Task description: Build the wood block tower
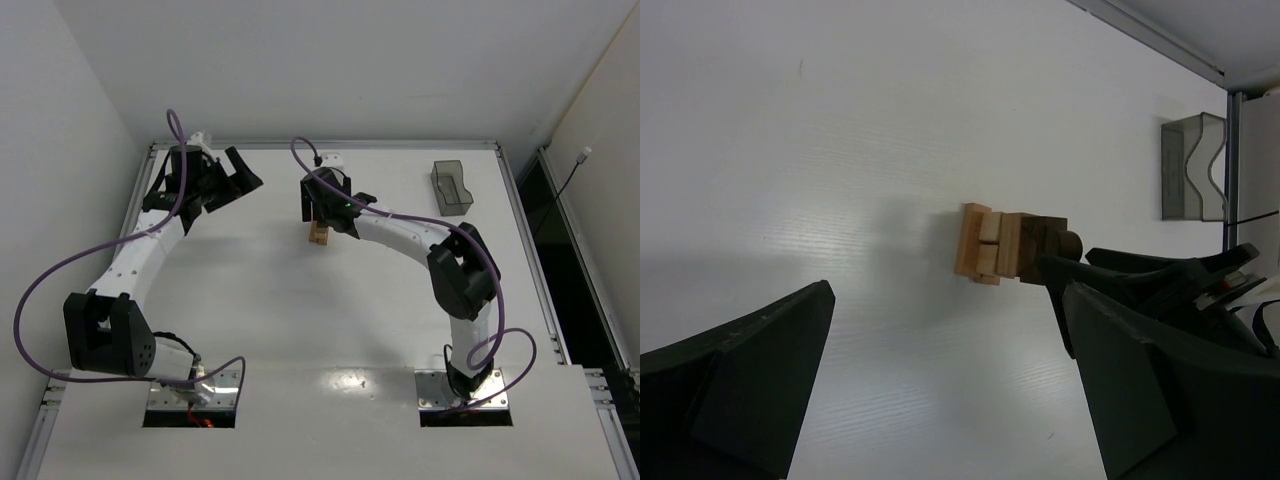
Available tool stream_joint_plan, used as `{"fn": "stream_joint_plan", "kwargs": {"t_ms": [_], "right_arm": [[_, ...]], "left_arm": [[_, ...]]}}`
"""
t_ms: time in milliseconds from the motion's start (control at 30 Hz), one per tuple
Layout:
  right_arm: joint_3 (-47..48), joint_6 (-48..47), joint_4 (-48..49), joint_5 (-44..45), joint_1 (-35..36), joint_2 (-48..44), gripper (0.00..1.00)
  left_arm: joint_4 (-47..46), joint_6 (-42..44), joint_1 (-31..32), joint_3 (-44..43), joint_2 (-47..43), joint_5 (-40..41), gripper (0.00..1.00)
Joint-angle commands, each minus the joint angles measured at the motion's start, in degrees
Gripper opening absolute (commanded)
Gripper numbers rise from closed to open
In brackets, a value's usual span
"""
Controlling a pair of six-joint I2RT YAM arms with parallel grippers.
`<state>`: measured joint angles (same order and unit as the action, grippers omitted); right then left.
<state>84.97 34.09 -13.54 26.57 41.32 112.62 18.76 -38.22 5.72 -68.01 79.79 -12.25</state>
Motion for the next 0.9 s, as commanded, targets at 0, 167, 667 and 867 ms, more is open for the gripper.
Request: {"fn": "stream_joint_plan", "kwargs": {"t_ms": [0, 167, 667, 867], "right_arm": [[0.6, -2.6, 4.0, -0.2, -0.2, -2.0, 0.67], [-4.5, -7.5, 8.1, 0.9, -0.2, -8.5, 0.81], [-26.3, -41.1, -6.8, -10.0, -18.4, -39.6, 1.00], [-36.4, -43.1, -9.7, -18.9, -25.5, -48.6, 1.00]], "left_arm": [[-1.8, -0.8, -0.8, 0.2, -0.2, -0.6, 0.98], [-2.3, 0.3, -0.8, 2.0, -3.7, -0.6, 0.97], [5.0, 19.1, -0.8, 8.0, -7.3, 11.5, 1.00], [1.5, 20.5, -1.3, 13.3, -7.3, 12.8, 1.00]]}}
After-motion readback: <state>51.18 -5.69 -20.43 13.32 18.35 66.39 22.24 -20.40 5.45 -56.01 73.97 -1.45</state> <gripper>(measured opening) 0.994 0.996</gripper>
